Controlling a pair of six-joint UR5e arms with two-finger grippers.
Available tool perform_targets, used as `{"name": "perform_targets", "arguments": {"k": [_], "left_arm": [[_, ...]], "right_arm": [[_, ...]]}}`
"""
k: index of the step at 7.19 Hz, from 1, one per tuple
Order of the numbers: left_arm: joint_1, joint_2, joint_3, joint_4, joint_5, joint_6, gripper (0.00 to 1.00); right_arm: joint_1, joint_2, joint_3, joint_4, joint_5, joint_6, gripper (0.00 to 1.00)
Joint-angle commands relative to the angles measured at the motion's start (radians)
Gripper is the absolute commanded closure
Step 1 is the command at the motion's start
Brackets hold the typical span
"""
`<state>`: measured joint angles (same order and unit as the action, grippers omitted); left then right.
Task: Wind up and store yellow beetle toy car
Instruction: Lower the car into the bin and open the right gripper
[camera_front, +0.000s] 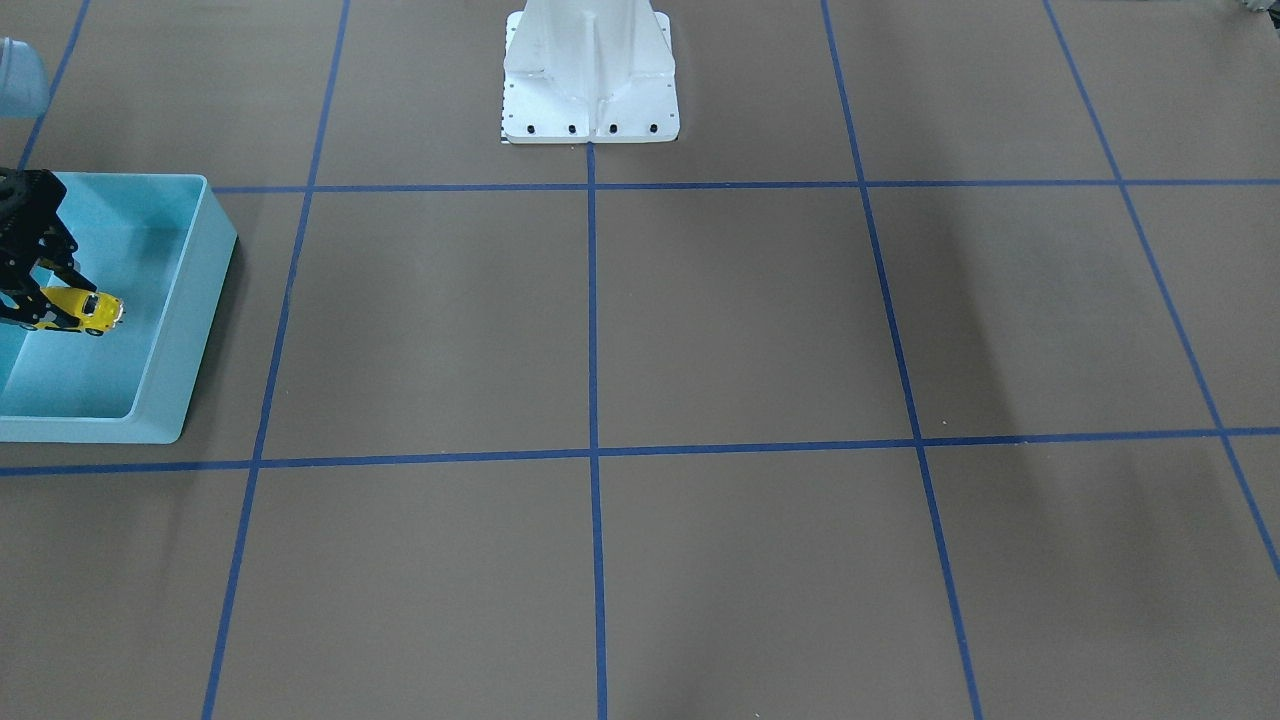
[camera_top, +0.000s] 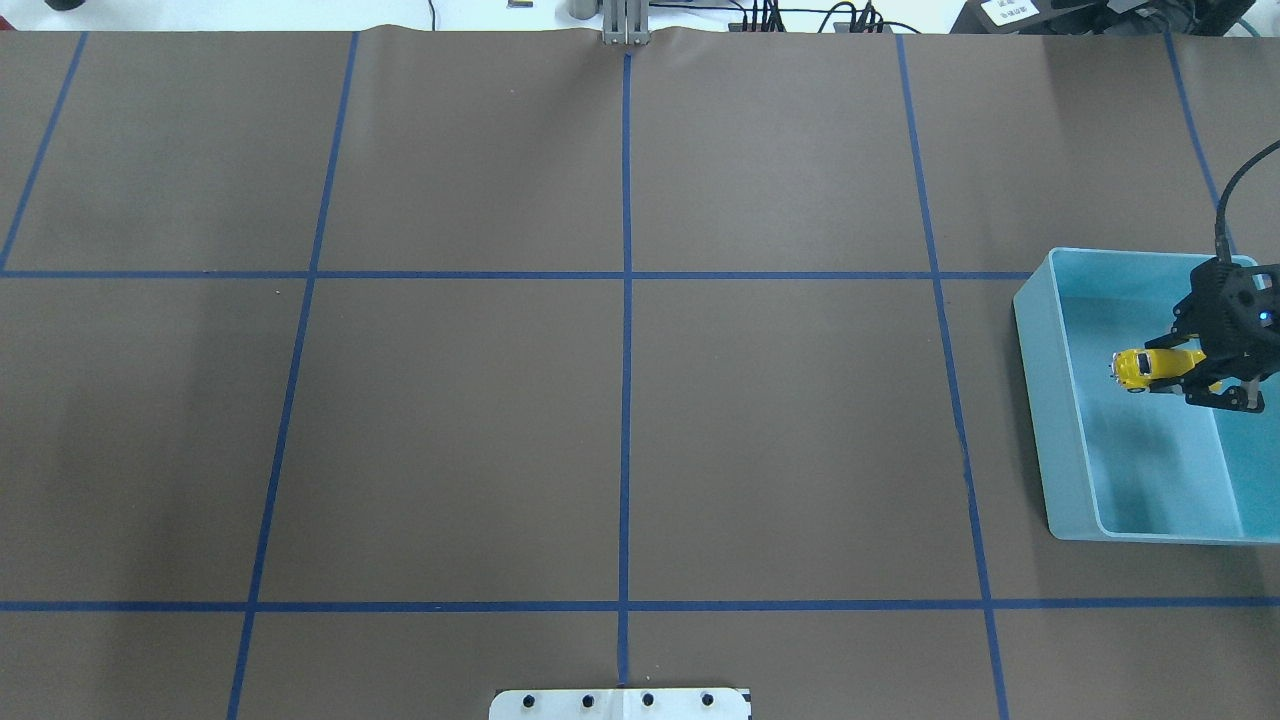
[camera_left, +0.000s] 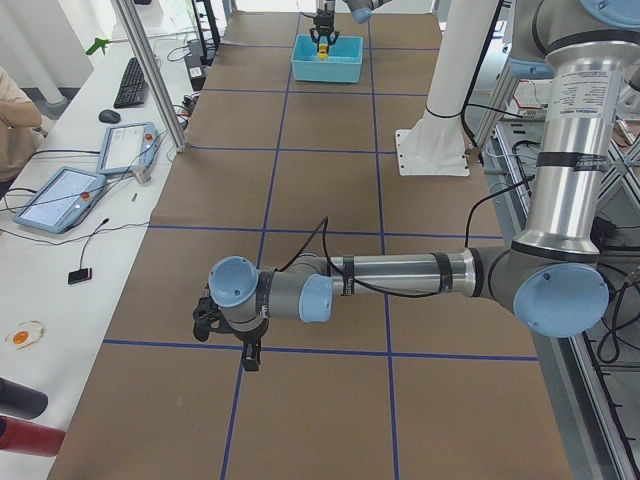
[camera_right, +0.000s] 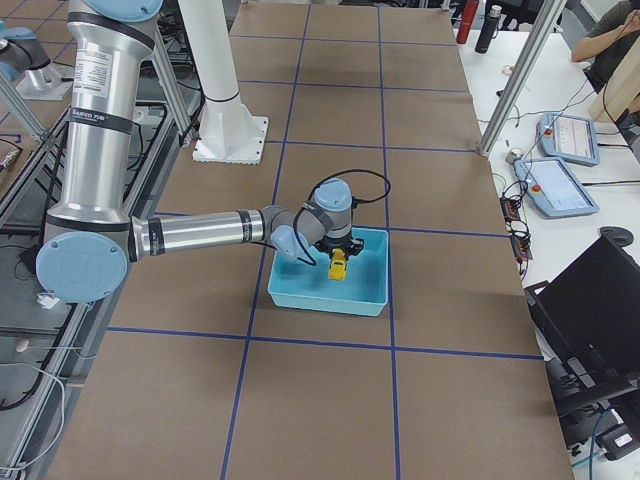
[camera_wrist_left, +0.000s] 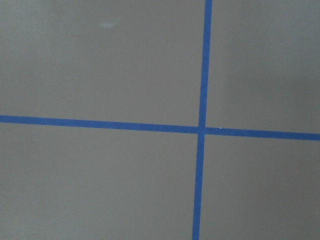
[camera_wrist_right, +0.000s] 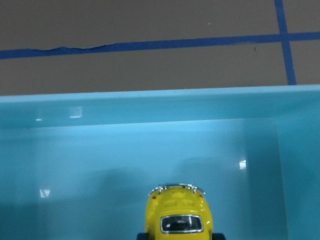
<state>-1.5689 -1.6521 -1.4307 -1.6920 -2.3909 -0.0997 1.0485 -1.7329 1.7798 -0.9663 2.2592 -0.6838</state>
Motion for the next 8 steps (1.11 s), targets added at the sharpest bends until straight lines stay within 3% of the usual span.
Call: {"name": "perform_targets", "arguments": {"k": [1, 5, 6, 7, 8], "left_arm": [[0.001, 0.000, 0.001, 0.000, -0.001, 0.000, 0.00], [0.000, 0.000, 0.001, 0.000, 0.001, 0.000, 0.00], [0.000, 0.000, 0.001, 0.000, 0.001, 0.000, 0.00], [0.001, 0.000, 0.001, 0.000, 0.001, 0.000, 0.00], [0.000, 0.000, 0.001, 0.000, 0.001, 0.000, 0.00]], "right_arm": [[-0.008, -0.001, -0.029, 0.024, 0.043, 0.003, 1.00], [-0.034, 0.009, -0.060, 0.026, 0.059, 0.047, 1.00], [-0.036, 0.009, -0.060, 0.026, 0.059, 0.047, 0.94], [-0.036, 0.009, -0.060, 0.027, 0.060, 0.052, 0.82], [-0.038, 0.009, -0.060, 0.026, 0.065, 0.070, 0.34]]}}
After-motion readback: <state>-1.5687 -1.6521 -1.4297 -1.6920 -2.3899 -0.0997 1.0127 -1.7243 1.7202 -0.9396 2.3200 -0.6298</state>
